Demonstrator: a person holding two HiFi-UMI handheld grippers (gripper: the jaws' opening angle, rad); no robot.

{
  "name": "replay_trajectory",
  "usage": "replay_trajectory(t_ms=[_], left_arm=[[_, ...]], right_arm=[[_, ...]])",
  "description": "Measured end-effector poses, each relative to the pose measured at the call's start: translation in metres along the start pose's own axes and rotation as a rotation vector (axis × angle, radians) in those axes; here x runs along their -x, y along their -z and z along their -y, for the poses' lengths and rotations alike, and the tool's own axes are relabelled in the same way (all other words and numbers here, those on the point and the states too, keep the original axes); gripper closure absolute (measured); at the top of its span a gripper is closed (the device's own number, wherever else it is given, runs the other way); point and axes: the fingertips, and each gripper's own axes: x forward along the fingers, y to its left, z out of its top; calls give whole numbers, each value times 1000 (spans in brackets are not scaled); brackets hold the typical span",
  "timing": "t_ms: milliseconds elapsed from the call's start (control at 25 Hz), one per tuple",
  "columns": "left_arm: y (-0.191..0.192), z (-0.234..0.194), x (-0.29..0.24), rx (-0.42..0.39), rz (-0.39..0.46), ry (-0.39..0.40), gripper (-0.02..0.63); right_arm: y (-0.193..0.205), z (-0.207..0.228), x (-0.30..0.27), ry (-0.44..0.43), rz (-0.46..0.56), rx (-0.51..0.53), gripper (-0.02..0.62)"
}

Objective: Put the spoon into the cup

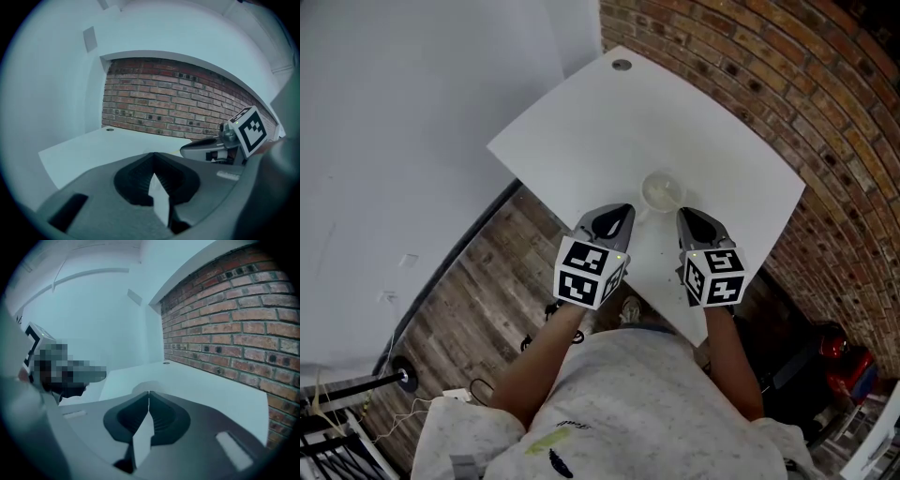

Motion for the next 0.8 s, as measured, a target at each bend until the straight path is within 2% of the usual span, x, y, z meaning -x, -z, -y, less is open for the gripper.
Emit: replay_trajectory(t_ms=[480,800], left_arm=[[5,-12,-8,16,-12,-44,614],[6,-17,-10,23,-14,-58,613]], right_arm=[[12,5,-24,-25,-59,25,578],[15,6,-30,-36,-61,7,578]])
